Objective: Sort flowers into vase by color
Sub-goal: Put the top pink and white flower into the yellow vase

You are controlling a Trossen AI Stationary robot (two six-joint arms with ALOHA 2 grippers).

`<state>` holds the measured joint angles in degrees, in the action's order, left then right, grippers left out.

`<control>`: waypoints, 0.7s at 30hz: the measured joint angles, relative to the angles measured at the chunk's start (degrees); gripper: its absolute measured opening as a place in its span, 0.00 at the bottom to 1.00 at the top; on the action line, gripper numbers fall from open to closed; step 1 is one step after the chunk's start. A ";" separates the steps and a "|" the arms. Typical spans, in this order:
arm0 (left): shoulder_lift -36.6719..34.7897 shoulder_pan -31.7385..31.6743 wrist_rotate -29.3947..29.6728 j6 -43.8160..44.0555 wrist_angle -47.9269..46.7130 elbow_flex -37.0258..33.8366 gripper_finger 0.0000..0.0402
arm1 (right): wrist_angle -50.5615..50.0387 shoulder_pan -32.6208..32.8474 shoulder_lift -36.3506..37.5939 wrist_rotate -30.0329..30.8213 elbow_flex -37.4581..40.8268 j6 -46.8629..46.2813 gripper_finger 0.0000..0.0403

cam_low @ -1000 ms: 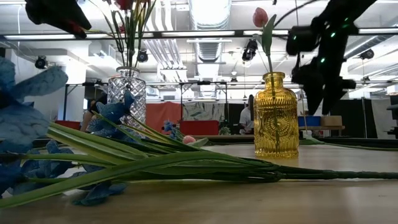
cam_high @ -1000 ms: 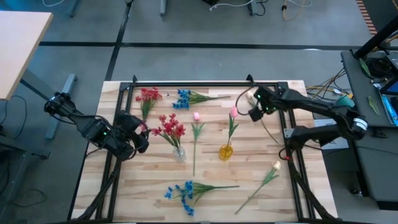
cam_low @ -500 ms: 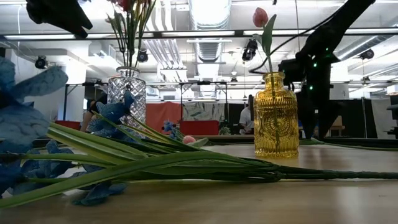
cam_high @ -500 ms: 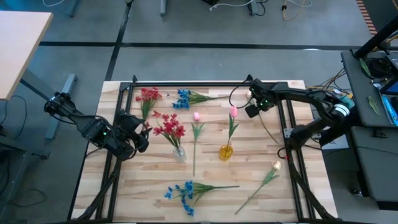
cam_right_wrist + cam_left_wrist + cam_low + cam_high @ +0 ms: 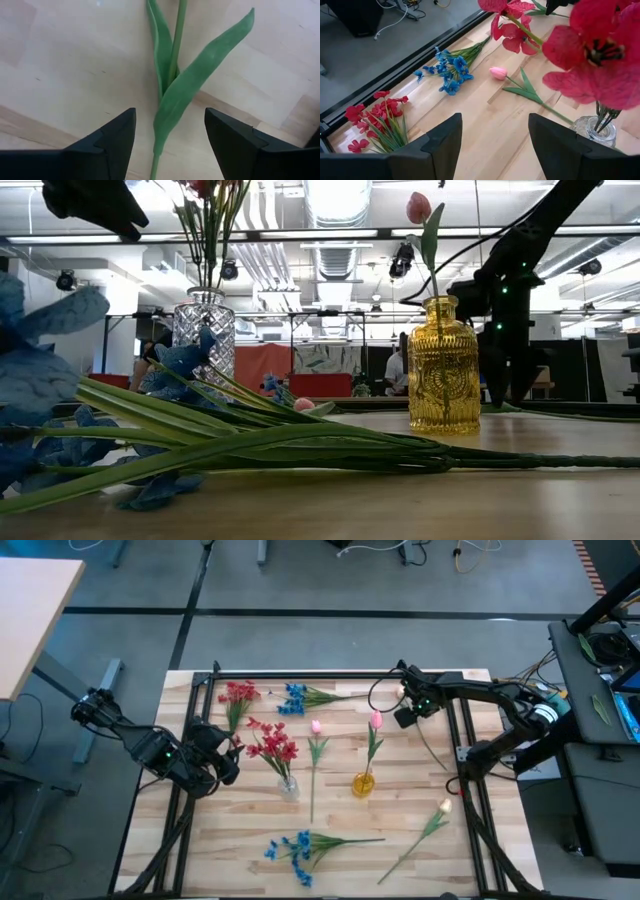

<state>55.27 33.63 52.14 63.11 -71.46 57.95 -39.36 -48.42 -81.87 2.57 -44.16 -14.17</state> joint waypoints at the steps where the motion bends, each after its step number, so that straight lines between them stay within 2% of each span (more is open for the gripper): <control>1: 0.00 0.00 0.00 0.00 0.00 0.00 0.53 | 0.09 0.00 0.00 0.00 0.00 0.00 0.56; 21: 0.00 0.00 0.00 0.42 0.07 -0.02 0.53 | 3.90 0.00 -2.65 0.00 0.00 -0.35 0.46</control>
<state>55.27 33.63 52.14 63.53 -71.40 57.93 -35.46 -48.42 -84.52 2.57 -44.16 -14.52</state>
